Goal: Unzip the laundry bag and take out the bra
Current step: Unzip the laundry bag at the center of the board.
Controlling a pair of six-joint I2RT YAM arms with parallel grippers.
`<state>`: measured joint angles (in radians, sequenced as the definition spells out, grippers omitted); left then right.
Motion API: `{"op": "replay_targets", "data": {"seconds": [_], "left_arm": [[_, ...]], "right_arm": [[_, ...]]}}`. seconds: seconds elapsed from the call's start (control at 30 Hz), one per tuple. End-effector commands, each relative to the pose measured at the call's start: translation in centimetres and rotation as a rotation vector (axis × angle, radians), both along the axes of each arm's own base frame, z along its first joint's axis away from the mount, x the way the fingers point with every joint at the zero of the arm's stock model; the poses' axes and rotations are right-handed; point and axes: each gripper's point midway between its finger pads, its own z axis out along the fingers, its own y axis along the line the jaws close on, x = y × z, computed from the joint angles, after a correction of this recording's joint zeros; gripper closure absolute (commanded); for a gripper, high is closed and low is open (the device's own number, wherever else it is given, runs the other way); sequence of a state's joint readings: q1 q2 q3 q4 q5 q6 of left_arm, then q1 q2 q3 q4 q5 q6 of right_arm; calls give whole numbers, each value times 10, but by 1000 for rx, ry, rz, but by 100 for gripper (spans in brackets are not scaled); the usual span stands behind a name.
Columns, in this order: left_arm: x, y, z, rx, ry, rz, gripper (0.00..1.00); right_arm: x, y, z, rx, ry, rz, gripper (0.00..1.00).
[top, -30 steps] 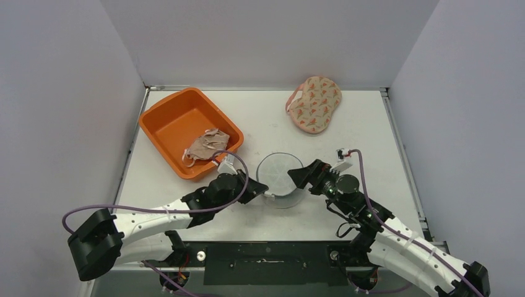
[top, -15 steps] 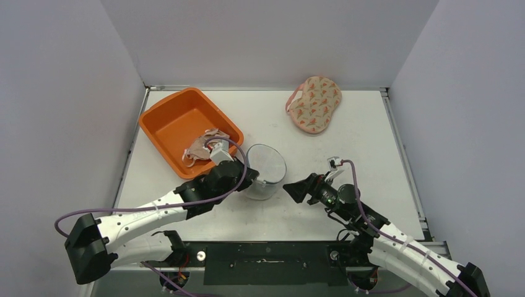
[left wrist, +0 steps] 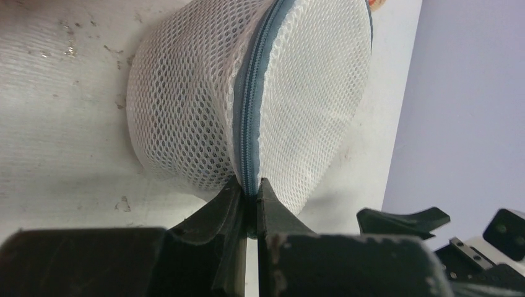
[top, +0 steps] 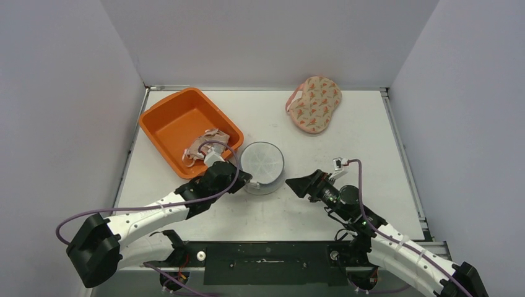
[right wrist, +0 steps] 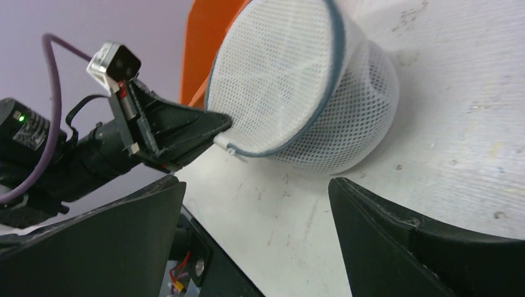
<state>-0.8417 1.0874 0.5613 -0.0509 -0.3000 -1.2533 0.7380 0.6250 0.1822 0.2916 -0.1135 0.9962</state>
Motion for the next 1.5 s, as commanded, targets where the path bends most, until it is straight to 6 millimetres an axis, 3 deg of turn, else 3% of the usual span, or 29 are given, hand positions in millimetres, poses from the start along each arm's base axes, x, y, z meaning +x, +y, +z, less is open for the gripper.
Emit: {"op": "replay_targets", "data": {"seconds": [0.0, 0.2, 0.5, 0.73, 0.97, 1.17, 1.47], "left_arm": [[1, -18, 24, -76, -68, -73, 100], [1, -21, 40, -77, -175, -116, 100], [4, -39, 48, 13, -200, -155, 100], [3, -62, 38, 102, -177, -180, 100], [6, -55, 32, 138, -157, -132, 100], [4, -63, 40, 123, -146, -155, 100], [17, -73, 25, 186, -88, -117, 100]], "right_arm": [[12, -15, 10, 53, -57, -56, 10], [5, -2, 19, 40, -119, 18, 10], [16, 2, 12, -66, -68, -34, 10], [33, -9, 22, -76, -86, -147, 10], [44, -20, 24, -84, -48, -244, 10], [42, -34, 25, -178, -49, -267, 10], [41, -47, 25, -113, -39, -319, 10]]}}
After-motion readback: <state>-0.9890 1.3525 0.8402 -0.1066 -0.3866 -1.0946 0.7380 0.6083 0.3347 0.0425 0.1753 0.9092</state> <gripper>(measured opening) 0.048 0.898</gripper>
